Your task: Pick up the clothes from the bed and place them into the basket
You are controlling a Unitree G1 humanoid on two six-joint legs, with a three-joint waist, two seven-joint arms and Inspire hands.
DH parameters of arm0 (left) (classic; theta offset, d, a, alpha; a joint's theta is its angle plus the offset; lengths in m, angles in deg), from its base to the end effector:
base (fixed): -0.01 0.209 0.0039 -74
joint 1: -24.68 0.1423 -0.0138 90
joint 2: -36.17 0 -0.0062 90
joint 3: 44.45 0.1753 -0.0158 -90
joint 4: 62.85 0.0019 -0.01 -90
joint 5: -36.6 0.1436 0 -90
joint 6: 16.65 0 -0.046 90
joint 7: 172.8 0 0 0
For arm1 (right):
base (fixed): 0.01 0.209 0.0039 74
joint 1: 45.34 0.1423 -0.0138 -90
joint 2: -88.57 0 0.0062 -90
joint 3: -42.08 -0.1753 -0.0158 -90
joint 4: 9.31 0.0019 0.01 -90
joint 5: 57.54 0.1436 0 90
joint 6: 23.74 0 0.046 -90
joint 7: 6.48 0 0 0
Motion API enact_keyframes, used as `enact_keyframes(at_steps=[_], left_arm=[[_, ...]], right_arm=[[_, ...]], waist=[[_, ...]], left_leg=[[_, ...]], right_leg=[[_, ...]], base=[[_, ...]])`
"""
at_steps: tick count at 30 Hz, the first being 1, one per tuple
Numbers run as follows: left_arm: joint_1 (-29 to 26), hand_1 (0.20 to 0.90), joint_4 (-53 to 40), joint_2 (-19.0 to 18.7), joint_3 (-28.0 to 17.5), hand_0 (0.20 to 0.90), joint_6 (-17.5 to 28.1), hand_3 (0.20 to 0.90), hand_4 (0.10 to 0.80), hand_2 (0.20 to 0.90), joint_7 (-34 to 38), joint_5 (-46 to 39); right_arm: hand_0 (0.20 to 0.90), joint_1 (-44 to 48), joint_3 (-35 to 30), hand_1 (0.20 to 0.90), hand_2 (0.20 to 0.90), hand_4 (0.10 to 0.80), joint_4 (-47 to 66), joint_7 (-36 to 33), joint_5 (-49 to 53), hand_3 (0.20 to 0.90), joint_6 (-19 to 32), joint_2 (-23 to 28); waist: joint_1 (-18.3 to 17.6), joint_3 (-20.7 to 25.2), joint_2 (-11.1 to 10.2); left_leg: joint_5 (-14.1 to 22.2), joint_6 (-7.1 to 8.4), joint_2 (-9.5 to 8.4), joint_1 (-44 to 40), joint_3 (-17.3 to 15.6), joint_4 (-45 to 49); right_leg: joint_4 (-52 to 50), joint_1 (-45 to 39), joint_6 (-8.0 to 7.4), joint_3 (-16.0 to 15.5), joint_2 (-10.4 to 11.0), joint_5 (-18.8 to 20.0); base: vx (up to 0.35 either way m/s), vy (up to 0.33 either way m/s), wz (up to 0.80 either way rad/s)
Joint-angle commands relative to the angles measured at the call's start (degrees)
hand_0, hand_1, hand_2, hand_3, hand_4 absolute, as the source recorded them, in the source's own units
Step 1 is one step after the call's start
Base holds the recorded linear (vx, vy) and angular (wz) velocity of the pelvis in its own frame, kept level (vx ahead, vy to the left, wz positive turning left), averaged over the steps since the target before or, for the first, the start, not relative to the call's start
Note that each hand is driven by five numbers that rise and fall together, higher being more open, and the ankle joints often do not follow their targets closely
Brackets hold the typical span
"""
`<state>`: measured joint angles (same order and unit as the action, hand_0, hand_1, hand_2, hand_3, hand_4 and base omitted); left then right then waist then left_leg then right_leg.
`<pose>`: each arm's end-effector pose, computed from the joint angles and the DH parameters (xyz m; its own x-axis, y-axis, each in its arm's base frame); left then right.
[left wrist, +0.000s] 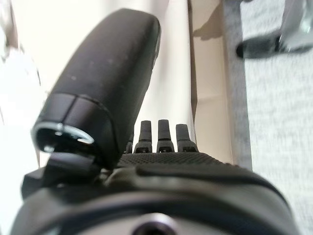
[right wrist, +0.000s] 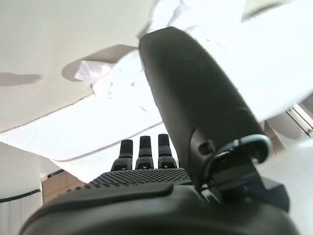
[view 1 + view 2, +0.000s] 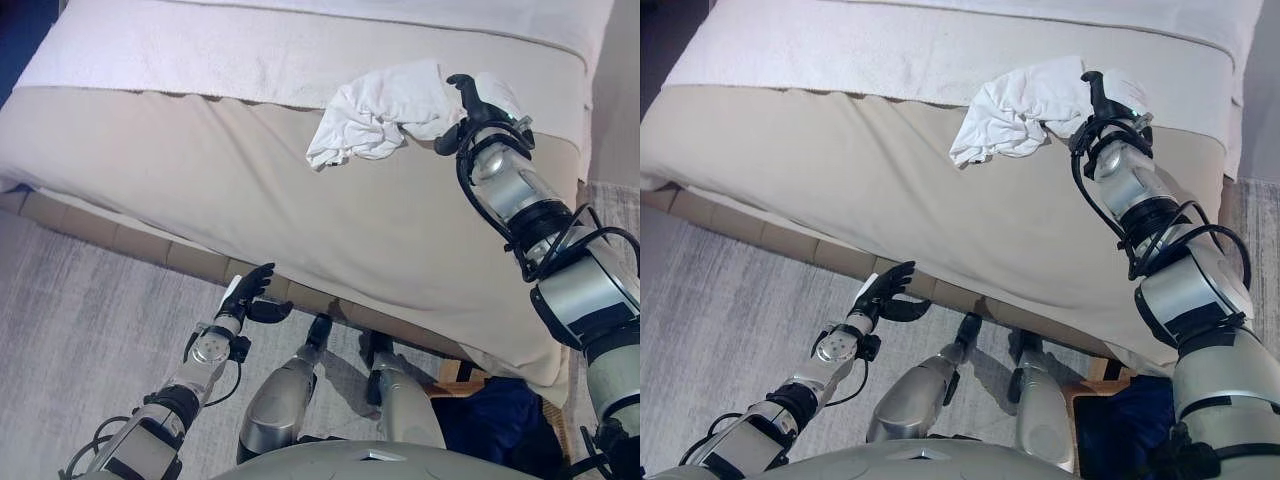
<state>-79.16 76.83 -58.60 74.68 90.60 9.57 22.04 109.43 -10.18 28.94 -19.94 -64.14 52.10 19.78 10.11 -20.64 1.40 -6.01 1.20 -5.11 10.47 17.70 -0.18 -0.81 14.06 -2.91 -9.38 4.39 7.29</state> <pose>0.2047 0.1884 -0.0430 0.8933 -0.1449 -0.4254 0.2785 0.9215 0.2708 0.3601 -0.2158 0.2038 0.9598 -0.2312 0.1591 0.2393 0.3780 -0.8943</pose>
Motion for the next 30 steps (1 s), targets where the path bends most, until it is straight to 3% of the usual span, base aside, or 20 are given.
enact_keyframes(at_steps=[1, 8, 13, 21, 25, 30], left_arm=[[-1.29, 0.9, -6.35, -2.79, 1.42, 0.9, 7.2, 0.9, 0.8, 0.9, -0.53, -1.46], [-0.96, 0.9, -12.25, -3.51, 0.15, 0.9, 9.21, 0.9, 0.8, 0.9, 2.0, -5.6], [0.11, 0.9, -19.33, -5.47, -0.78, 0.9, 9.9, 0.9, 0.8, 0.9, 3.39, -8.08], [4.61, 0.9, -32.76, -8.65, -2.97, 0.9, 12.7, 0.9, 0.8, 0.9, 3.59, -11.01], [5.29, 0.9, -36.7, -9.88, -3.34, 0.9, 13.63, 0.9, 0.8, 0.9, 4.3, -11.32], [5.52, 0.9, -40.94, -11.56, -3.48, 0.9, 13.55, 0.9, 0.8, 0.9, 5.59, -11.97]], right_arm=[[0.9, 16.0, 4.47, 0.9, 0.9, 0.8, 0.47, -4.18, 1.72, 0.9, 1.84, 5.66], [0.9, 20.14, 7.14, 0.9, 0.9, 0.8, 1.0, -1.73, -0.12, 0.9, -1.99, 5.88], [0.9, 21.78, 6.31, 0.9, 0.9, 0.8, -2.11, -6.6, 1.2, 0.9, -2.37, 6.92], [0.9, 24.95, 7.33, 0.9, 0.9, 0.8, -2.87, -7.88, 2.69, 0.9, -8.0, 9.66], [0.9, 24.31, 6.94, 0.9, 0.9, 0.8, -3.61, -7.54, 4.09, 0.9, -10.04, 9.83], [0.9, 24.95, 6.77, 0.9, 0.9, 0.8, -7.41, -10.08, 8.74, 0.9, -9.61, 10.58]], waist=[[1.52, -0.67, -0.64], [3.04, -4.88, 1.24], [5.21, -8.93, 2.83], [7.73, -9.16, 4.76], [8.27, -9.16, 4.91], [9.13, -9.16, 5.82]], left_leg=[[-0.03, -2.45, 0.31, 0.71, -5.05, -2.48], [-0.7, -2.25, 0.12, 5.9, -5.18, 0.18], [-1.04, -2.39, -0.65, 10.38, -4.78, 2.91], [-3.11, -1.66, -0.7, 21.82, -4.32, 4.97], [-1.62, -1.65, -0.73, 24.63, -4.89, 6.69], [-1.76, -1.86, -0.5, 29.29, -4.75, 8.45]], right_leg=[[-7.29, 0.24, -1.48, 0.75, 2.23, -3.84], [-10.81, 4.95, -0.85, -0.98, 2.8, -4.98], [-14.52, 8.37, -0.29, -3.42, 3.52, -6.39], [-19.87, 18.62, 0.51, -6.1, 3.31, -8.18], [-23.8, 21.72, 0.38, -6.1, 4.24, -11.06], [-26.62, 25.96, 0.95, -6.79, 4.8, -12.07]], base=[[0.01, 0.055, 0.07], [-0.008, 0.052, 0.09], [-0.01, -0.045, 0.19], [0.038, -0.062, 0.25], [0.053, -0.071, 0.22], [0.022, -0.066, 0.1]])
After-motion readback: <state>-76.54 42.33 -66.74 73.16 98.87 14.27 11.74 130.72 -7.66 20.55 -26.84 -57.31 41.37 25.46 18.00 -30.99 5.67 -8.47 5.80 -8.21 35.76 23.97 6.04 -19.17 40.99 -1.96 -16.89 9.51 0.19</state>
